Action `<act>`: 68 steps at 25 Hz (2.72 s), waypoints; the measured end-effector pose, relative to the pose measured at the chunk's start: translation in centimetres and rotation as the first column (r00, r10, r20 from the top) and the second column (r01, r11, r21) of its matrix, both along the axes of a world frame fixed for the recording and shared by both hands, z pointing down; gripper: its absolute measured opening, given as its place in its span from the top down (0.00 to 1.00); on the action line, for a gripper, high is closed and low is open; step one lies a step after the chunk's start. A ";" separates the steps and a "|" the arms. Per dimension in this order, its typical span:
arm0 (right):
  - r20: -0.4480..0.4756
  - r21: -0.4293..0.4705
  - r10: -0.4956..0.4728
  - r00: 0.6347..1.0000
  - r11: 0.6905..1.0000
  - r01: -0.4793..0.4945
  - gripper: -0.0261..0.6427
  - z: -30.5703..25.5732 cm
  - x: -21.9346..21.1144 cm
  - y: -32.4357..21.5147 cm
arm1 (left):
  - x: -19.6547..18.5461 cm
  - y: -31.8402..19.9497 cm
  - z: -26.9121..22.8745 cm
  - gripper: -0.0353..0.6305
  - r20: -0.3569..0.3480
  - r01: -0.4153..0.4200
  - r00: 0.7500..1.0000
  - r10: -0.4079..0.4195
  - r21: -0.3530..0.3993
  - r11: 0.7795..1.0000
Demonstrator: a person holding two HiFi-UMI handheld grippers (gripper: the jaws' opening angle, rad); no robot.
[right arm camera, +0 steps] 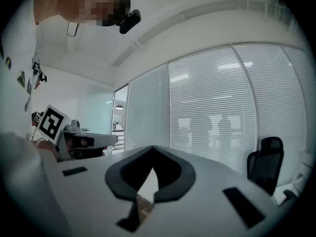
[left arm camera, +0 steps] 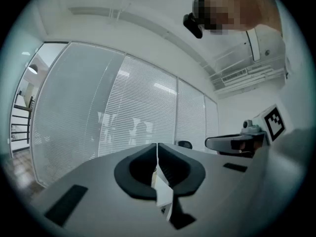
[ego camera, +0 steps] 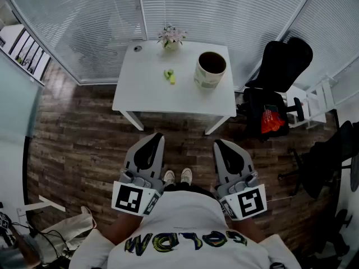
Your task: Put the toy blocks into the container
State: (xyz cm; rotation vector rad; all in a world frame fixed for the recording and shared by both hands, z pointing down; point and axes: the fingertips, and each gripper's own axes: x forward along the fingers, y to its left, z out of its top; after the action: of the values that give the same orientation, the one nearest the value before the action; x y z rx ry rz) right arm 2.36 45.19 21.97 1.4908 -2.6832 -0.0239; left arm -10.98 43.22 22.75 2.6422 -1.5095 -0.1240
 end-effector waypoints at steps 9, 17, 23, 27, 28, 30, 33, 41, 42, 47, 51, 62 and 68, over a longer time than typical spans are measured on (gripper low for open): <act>-0.010 0.015 0.045 0.999 0.999 -0.045 0.95 -0.7 3.2 -1.9 | 1.5 -2.1 -0.1 0.92 -0.004 0.034 0.999 -0.034 -0.015 0.999; 0.024 0.012 0.034 0.999 0.999 -0.034 0.95 -0.7 6.3 -4.4 | 4.9 -3.9 -0.1 0.92 -0.014 0.042 0.999 -0.042 -0.006 0.999; 0.012 -0.003 0.009 1.000 1.000 -0.009 0.95 0.2 7.2 -6.4 | 6.1 -5.5 0.6 0.92 -0.012 0.049 0.999 -0.050 -0.023 0.999; 0.009 -0.009 -0.004 1.000 1.000 0.004 0.95 0.6 6.7 -8.2 | 5.7 -6.9 1.0 0.92 -0.016 0.052 0.998 -0.053 -0.040 0.998; 0.010 -0.012 -0.008 1.000 1.000 0.008 0.95 0.6 6.5 -8.7 | 5.5 -7.4 1.0 0.92 -0.016 0.052 0.998 -0.053 -0.042 0.998; 0.011 -0.013 -0.012 1.000 1.000 0.012 0.95 0.7 5.9 -9.7 | 5.0 -8.5 1.2 0.92 -0.017 0.053 0.998 -0.054 -0.045 0.998; 0.014 -0.015 -0.016 1.000 1.000 0.016 0.95 0.7 4.7 -11.8 | 4.0 -10.6 1.3 0.92 -0.019 0.052 0.998 -0.053 -0.044 0.998; 0.001 -0.002 -0.039 0.999 0.999 0.039 0.95 0.2 -1.5 -19.2 | -1.3 -17.8 0.6 0.92 -0.035 0.033 0.999 -0.034 -0.021 0.999; 0.001 -0.005 -0.038 0.999 0.999 0.038 0.95 0.1 -2.3 -20.2 | -2.1 -18.8 0.5 0.92 -0.037 0.031 0.999 -0.032 -0.021 0.999; -0.006 -0.023 -0.025 1.000 0.999 0.024 0.95 0.1 -5.7 -24.1 | -5.9 -22.6 0.6 0.92 -0.049 0.019 0.999 -0.020 -0.027 0.999; -0.001 -0.038 -0.005 1.000 0.999 0.005 0.95 0.7 -7.6 -26.3 | -8.1 -25.3 1.4 0.92 -0.047 -0.002 0.999 -0.001 -0.049 0.999; -0.009 -0.066 0.050 0.999 0.997 -0.050 0.95 1.5 -8.0 -30.1 | -8.5 -29.6 2.5 0.92 -0.064 -0.060 0.996 0.055 -0.076 0.995; 0.002 -0.065 0.049 0.999 0.997 -0.049 0.95 1.7 -6.4 -32.7 | -7.0 -31.9 2.5 0.92 -0.060 -0.054 0.997 0.050 -0.078 0.995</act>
State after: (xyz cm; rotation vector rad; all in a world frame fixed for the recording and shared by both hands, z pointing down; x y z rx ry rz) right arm -4.08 12.51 23.70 1.5381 -2.6220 0.0687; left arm -17.96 11.29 25.22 2.5900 -1.3970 -0.1331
